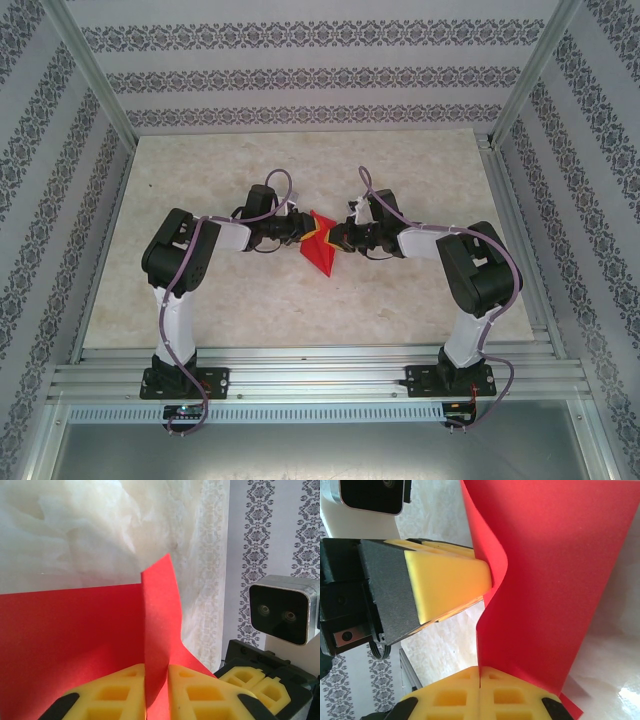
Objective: Fold a paper plane with a square sheet of paper (fold left side to right side)
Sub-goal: Turn over the paper at the center of the table.
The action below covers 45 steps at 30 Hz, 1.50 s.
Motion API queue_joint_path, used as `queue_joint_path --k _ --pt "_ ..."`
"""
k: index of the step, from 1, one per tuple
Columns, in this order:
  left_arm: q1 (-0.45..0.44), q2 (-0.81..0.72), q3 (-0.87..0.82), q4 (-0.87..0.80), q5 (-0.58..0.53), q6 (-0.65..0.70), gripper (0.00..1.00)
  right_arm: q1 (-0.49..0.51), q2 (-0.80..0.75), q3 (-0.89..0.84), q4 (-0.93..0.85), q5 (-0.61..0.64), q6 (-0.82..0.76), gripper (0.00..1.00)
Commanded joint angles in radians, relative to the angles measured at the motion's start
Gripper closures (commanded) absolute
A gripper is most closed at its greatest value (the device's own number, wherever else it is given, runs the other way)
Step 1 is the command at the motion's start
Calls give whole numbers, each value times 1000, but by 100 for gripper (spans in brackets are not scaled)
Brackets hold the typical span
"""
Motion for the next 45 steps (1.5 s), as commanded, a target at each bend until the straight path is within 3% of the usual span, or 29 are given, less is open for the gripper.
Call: queue_joint_path --k 1,7,10,18,22,28,34,45 --pt "-10 -4 15 29 9 16 87 -15 -27 -18 16 -12 -10 92" --pt "-9 -39 7 27 5 23 94 -44 -115 -48 -38 24 -40 82" --pt "-10 -69 5 30 -1 17 96 -61 -198 -84 -64 61 -52 70" --pt "-21 -233 23 39 -40 -10 95 -77 -408 -237 16 79 63 21" --pt "-31 -300 60 -10 -59 10 95 -75 -475 -331 201 43 202 7" --pt "-53 -335 111 -51 -56 17 95 -25 -461 -360 428 -10 293 6" --pt "-66 -340 115 -64 -58 18 95 -7 -372 -348 681 -47 405 17" --pt "-65 -336 111 -90 -67 31 95 -101 -485 -431 542 -44 338 18"
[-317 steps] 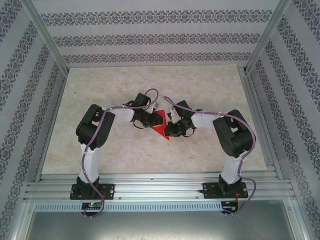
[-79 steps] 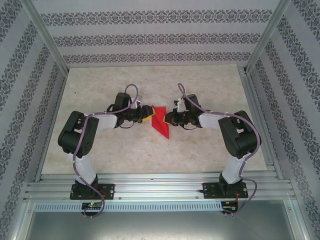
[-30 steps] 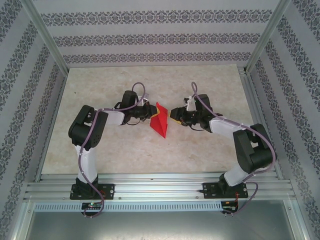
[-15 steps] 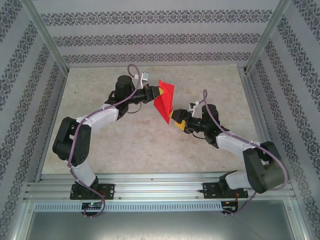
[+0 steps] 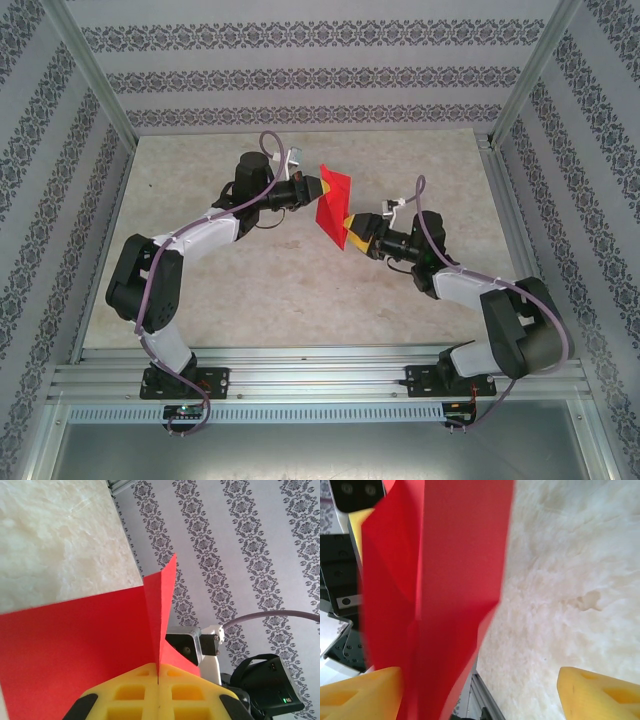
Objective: Fold a paper plane with a square sheet of paper (fold left side to right side)
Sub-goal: Turn over the paper at the center of the table.
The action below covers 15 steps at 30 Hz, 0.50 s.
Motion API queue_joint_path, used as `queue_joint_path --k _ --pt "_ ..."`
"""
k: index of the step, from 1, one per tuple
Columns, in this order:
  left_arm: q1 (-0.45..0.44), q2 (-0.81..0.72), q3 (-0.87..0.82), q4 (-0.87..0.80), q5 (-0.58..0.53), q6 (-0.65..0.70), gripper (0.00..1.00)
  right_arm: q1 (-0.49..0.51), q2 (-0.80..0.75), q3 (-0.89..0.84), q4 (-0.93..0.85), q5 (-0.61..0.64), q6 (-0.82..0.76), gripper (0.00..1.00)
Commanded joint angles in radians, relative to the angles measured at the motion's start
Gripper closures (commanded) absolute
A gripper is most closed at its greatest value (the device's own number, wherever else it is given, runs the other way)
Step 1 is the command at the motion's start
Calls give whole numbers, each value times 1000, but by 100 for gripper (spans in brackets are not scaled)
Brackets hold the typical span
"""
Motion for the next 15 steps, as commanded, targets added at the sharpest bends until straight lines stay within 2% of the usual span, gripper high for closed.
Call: queue_joint_path --k 1,9,13,15 --pt "-8 -11 7 -19 -8 27 95 -7 -59 -6 -25 -13 -33 18" --pt "-8 -14 0 -19 -6 26 94 46 -15 41 -19 26 -12 9" --pt "-9 -13 4 -28 -4 27 94 80 46 62 93 21 45 9" --pt "-9 -13 3 -28 -4 26 94 96 67 74 121 19 60 12"
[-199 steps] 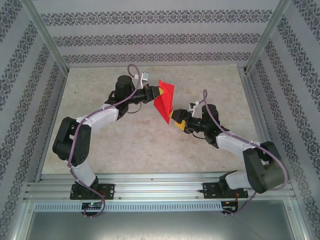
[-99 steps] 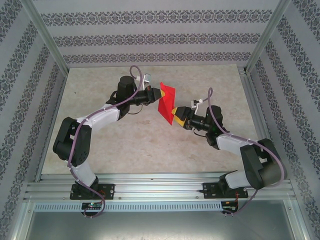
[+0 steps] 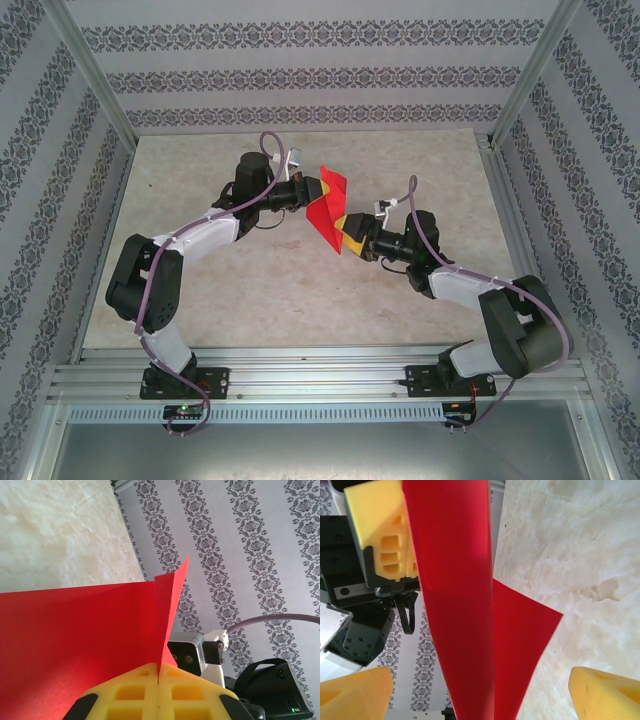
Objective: Fold a paper plane with a square sheet of paper (fold left side to right side)
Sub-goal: Turn over the paper at the center of the table.
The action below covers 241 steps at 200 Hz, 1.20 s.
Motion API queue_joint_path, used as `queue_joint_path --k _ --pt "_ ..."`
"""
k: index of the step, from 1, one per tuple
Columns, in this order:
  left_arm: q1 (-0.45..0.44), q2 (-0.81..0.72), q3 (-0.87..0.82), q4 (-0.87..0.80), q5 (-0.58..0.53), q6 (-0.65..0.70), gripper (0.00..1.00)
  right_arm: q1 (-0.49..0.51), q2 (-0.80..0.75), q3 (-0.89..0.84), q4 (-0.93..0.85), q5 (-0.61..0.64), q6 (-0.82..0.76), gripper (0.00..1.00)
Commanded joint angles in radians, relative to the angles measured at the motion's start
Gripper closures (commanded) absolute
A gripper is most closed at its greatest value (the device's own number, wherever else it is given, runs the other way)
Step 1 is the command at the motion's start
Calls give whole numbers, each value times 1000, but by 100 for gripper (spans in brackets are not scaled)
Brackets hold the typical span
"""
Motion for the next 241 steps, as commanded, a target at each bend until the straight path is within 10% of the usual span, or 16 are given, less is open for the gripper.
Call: queue_joint_path --k 1,86,128,166,241 --pt "-10 -13 3 -13 -4 26 94 31 42 45 126 6 44 16" --pt "-7 -3 -9 -8 -24 15 92 10 29 25 122 22 41 72" --pt "54 -81 -43 -72 -27 58 63 11 -73 75 -265 90 -183 98" --pt "198 -281 -121 -306 -104 192 38 195 -122 406 -1241 700 -723 99" --pt "419 -499 -245 -604 -237 339 30 521 444 910 -1839 1423 -780 98"
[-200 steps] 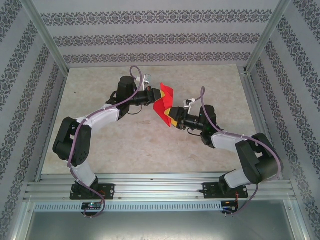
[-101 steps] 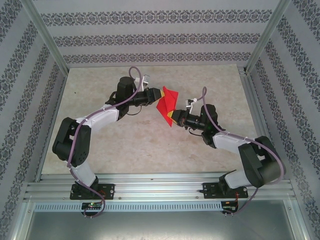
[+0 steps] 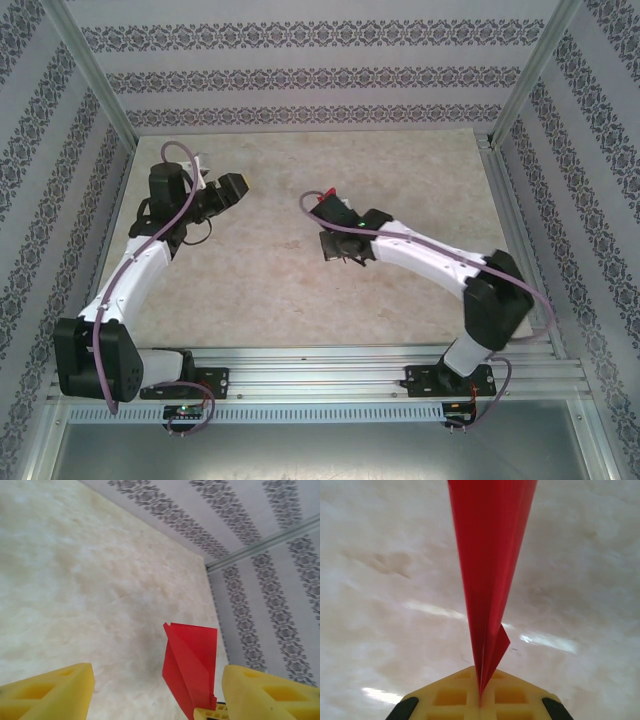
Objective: Fold a paper plane with a square sheet of paper (fold left side to right side)
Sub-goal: Turn over the paper at the center of the table, then fold the wing for the fifth time at the center of the table.
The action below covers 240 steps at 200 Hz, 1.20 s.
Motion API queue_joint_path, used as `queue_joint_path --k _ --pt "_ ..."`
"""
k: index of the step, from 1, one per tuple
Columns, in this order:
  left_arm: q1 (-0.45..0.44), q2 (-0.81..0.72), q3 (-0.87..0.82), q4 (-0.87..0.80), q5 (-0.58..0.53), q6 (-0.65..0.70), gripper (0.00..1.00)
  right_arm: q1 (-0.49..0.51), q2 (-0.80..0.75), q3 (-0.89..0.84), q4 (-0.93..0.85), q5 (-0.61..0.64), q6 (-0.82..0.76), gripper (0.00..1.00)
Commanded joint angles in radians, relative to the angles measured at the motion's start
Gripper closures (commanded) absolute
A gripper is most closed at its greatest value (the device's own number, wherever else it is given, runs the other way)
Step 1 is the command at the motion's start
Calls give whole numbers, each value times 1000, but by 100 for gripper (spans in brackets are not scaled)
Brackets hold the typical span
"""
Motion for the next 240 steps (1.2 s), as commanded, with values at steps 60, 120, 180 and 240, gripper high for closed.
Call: queue_joint_path --k 60,120,180,240 --pt "63 -1 -93 -135 -51 96 30 168 528 419 -489 438 -60 85" --pt "32 132 -170 8 109 84 30 207 192 210 -212 85 -118 37" --pt "-241 368 -132 266 129 -44 30 37 -299 -51 34 -3 -118 23" --pt "-376 624 55 354 93 -102 34 -247 -637 -365 354 -197 -92 2"
